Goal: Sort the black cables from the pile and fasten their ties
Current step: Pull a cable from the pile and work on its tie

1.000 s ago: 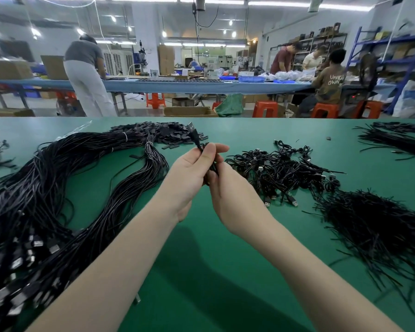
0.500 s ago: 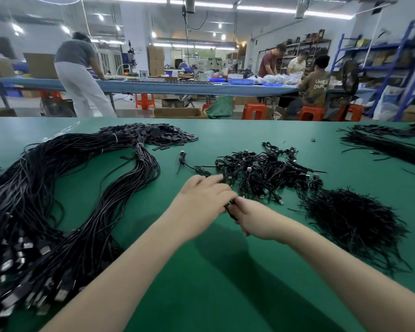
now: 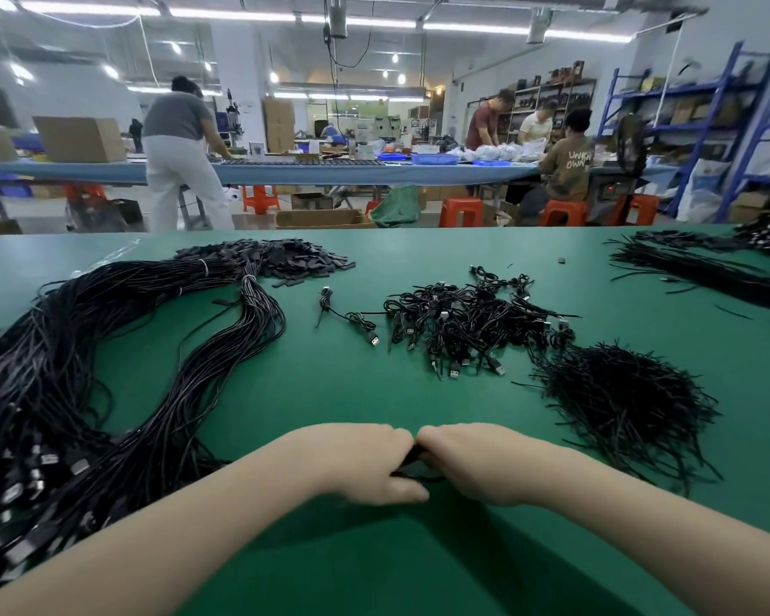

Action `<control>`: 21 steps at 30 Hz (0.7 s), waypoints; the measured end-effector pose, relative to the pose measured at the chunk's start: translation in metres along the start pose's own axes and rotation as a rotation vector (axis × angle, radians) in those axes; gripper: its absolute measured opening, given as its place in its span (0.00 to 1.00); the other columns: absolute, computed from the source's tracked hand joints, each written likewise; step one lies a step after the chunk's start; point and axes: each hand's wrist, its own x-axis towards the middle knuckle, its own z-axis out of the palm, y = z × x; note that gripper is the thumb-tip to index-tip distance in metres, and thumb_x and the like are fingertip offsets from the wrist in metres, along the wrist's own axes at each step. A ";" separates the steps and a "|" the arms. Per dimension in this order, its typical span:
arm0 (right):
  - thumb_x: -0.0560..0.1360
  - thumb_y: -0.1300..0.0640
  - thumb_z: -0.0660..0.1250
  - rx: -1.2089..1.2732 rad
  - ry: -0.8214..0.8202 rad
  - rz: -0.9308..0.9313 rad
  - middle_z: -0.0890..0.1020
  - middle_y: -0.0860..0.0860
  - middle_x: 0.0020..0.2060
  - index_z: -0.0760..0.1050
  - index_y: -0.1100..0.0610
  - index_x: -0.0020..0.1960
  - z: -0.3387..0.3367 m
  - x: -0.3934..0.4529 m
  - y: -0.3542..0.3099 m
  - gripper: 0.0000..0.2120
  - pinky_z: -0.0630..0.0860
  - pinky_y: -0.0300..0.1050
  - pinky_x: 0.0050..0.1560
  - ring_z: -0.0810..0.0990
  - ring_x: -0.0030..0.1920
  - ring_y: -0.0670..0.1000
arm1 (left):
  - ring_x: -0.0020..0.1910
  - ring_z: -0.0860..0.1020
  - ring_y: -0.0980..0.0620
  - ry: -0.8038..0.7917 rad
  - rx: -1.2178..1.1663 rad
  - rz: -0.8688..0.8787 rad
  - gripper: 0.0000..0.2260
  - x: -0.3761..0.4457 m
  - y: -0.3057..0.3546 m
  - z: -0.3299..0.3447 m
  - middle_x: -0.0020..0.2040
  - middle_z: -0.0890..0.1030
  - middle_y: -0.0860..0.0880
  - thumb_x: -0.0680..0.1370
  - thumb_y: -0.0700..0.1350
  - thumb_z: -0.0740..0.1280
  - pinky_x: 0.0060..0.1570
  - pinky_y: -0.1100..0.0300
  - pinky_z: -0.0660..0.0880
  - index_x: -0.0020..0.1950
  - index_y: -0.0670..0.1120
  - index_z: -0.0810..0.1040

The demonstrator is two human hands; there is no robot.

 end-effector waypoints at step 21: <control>0.71 0.60 0.58 -0.724 0.602 -0.277 0.72 0.48 0.30 0.70 0.53 0.39 -0.007 -0.017 0.018 0.04 0.71 0.44 0.36 0.70 0.29 0.52 | 0.27 0.65 0.55 -0.161 -1.141 -0.113 0.13 0.000 0.003 -0.001 0.31 0.69 0.53 0.84 0.49 0.54 0.32 0.61 0.61 0.44 0.47 0.72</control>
